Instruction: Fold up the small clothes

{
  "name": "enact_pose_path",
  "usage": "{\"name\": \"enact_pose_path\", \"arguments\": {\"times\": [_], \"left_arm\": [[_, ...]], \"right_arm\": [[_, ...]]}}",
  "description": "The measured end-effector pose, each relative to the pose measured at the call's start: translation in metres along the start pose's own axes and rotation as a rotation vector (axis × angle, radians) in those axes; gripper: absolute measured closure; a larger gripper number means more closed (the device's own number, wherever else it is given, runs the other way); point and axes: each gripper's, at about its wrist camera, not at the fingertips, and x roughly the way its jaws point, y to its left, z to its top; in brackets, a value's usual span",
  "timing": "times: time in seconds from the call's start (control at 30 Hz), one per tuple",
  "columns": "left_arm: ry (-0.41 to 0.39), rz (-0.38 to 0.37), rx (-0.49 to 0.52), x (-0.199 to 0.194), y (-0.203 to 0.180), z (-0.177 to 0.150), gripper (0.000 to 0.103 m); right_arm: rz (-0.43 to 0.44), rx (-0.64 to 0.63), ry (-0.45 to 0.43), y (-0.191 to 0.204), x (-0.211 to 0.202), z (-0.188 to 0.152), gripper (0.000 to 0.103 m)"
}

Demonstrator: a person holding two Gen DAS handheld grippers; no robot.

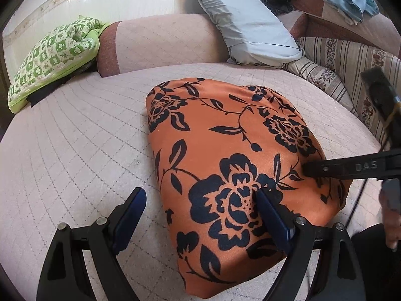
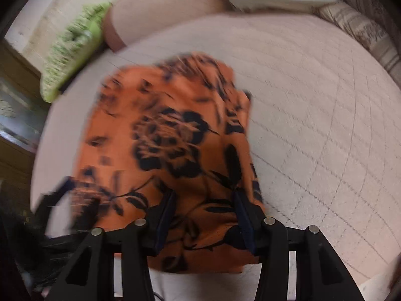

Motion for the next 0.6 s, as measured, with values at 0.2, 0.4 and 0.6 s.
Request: {"name": "enact_pose_path", "arguments": {"times": [0.2,0.4,0.6], "left_arm": [[0.000,0.001,-0.008,-0.003,0.004,0.001,0.014],[-0.060,-0.065,-0.094,-0.029,0.032,0.018,0.014],[-0.079,0.245,-0.249,-0.059,0.066,0.037,0.010]], "right_arm": [[0.010,0.025,0.011,-0.004,0.004,0.005,0.043],[0.192,0.101,-0.073,-0.031,-0.042,0.017,0.036],[0.146,0.043,-0.353,-0.028,-0.131,0.028,0.035]]}}
